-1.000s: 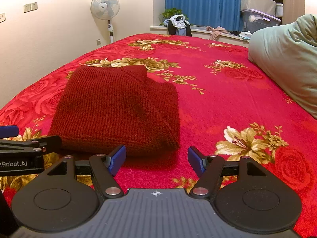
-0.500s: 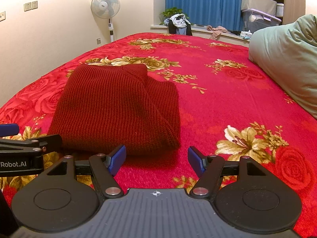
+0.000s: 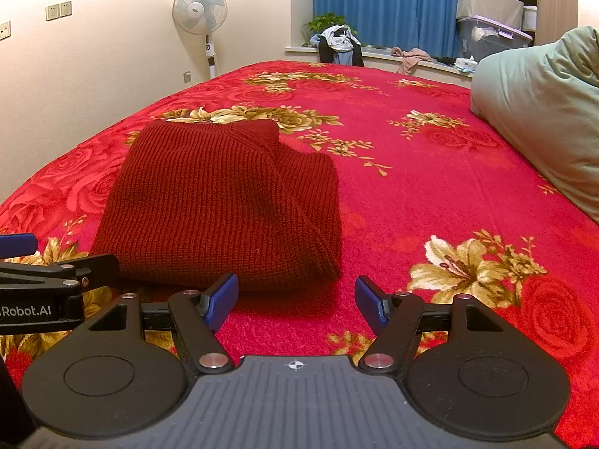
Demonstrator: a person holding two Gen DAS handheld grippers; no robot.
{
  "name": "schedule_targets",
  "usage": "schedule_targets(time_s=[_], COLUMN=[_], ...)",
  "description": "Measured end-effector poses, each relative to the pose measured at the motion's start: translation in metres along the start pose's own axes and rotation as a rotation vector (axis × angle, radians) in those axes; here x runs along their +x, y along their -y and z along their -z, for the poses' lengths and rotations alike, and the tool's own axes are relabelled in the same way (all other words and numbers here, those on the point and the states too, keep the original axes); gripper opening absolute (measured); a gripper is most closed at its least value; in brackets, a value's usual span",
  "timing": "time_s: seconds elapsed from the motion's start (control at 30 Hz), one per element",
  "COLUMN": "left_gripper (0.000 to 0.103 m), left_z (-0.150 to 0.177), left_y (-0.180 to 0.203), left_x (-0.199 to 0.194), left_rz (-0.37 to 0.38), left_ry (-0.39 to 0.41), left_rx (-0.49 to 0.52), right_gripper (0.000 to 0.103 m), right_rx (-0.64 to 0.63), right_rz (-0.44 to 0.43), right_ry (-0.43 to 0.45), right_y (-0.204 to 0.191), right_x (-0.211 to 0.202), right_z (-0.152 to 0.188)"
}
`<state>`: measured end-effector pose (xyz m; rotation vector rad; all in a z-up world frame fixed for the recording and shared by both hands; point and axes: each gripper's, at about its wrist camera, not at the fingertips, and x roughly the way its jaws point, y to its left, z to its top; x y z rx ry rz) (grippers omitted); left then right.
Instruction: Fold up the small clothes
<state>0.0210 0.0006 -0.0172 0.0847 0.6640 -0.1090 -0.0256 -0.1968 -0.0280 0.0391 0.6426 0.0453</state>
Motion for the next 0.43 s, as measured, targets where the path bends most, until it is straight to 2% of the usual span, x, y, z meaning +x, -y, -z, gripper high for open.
schedule_targets(time_s=[0.43], left_gripper=[0.103], left_z=[0.0000], left_y=[-0.0009], left_x=[0.0001], left_rz=[0.005], left_ry=[0.006], left_rx=[0.006], right_gripper=[0.070], right_rx=[0.000], right_rz=[-0.003], right_ry=[-0.004], right_y=[0.0008], right_x=[0.0016], right_z=[0.0009])
